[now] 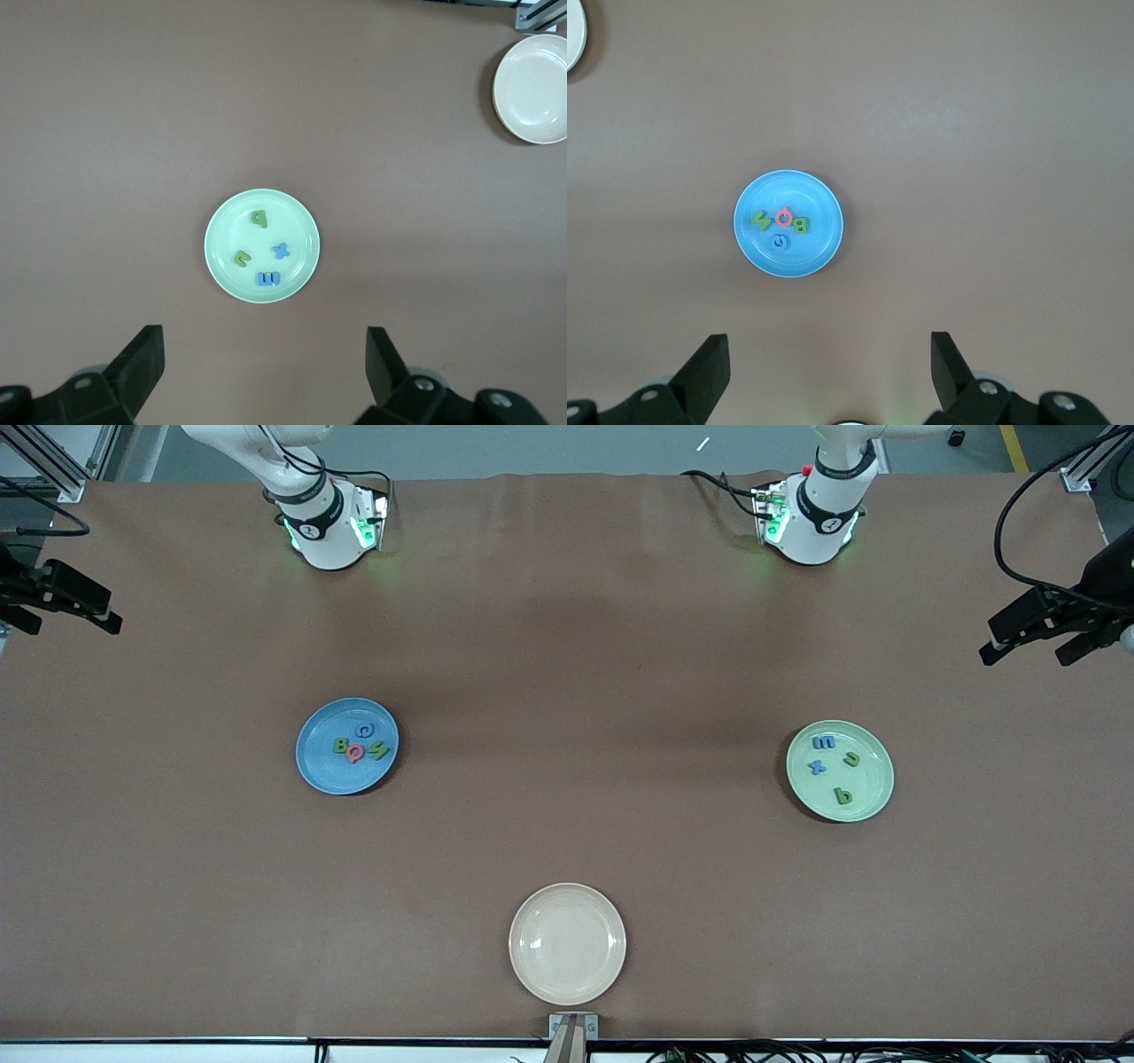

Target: Sort uppercase to blue plate, lowercase to green plate

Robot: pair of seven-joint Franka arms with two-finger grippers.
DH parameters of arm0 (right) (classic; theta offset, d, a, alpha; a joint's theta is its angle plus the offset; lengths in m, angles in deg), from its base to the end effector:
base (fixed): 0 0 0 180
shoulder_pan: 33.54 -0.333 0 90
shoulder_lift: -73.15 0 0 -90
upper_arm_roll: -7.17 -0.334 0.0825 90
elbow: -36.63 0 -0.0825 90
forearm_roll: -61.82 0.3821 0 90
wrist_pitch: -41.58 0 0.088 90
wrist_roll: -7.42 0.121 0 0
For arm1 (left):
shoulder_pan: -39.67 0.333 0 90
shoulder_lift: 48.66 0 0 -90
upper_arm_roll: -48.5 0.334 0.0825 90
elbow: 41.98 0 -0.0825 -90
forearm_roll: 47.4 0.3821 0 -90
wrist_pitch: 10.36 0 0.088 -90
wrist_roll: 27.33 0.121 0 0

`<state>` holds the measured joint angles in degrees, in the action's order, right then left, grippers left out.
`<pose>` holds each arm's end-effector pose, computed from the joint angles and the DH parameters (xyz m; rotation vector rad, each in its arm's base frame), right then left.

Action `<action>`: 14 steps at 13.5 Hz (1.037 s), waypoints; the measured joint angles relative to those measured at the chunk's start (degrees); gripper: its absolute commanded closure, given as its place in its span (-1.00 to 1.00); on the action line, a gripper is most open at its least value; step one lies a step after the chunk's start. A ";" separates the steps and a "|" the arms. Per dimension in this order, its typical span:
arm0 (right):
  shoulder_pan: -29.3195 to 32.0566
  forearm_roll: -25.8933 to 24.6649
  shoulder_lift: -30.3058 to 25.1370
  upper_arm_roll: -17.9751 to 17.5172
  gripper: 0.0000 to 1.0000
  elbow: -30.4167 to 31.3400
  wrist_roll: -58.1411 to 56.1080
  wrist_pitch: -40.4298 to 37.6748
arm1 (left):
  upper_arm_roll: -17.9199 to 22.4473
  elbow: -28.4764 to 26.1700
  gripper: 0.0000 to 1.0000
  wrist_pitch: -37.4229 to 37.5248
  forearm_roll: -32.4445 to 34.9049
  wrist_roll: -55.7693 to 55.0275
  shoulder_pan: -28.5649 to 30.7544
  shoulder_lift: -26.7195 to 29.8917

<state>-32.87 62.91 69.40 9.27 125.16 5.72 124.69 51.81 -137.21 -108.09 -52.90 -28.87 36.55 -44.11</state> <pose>0.5174 -0.0233 0.6651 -3.1187 0.0258 0.0442 0.5411 -0.0072 0.6416 3.0337 0.0567 0.1849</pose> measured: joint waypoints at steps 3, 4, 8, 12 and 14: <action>0.00 -0.05 0.00 0.00 -1.00 0.15 -0.04 0.00 | 0.10 3.81 -0.99 -0.62 0.00 0.00 0.00 -3.53; 0.00 -0.05 0.00 0.00 -1.00 0.18 -0.06 0.01 | 0.14 5.13 -0.99 -0.65 0.00 0.00 0.02 -4.72; -0.01 -0.33 0.00 0.00 -1.00 0.22 -0.17 0.02 | 0.15 6.48 -0.99 0.34 0.12 0.00 0.02 -6.33; -0.05 -0.45 0.00 -0.03 -1.00 0.29 -0.21 0.01 | -0.59 7.15 -0.99 7.80 2.70 0.00 0.00 -5.39; -0.06 -0.45 0.00 -0.03 -1.00 0.43 -0.21 -0.03 | -2.11 7.06 -0.99 8.90 3.94 -0.05 -0.03 -4.70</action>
<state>-32.92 62.46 69.39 9.24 125.59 5.51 124.67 49.70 -130.14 -99.19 -48.95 -28.92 36.52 -48.81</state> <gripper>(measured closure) 0.000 0.000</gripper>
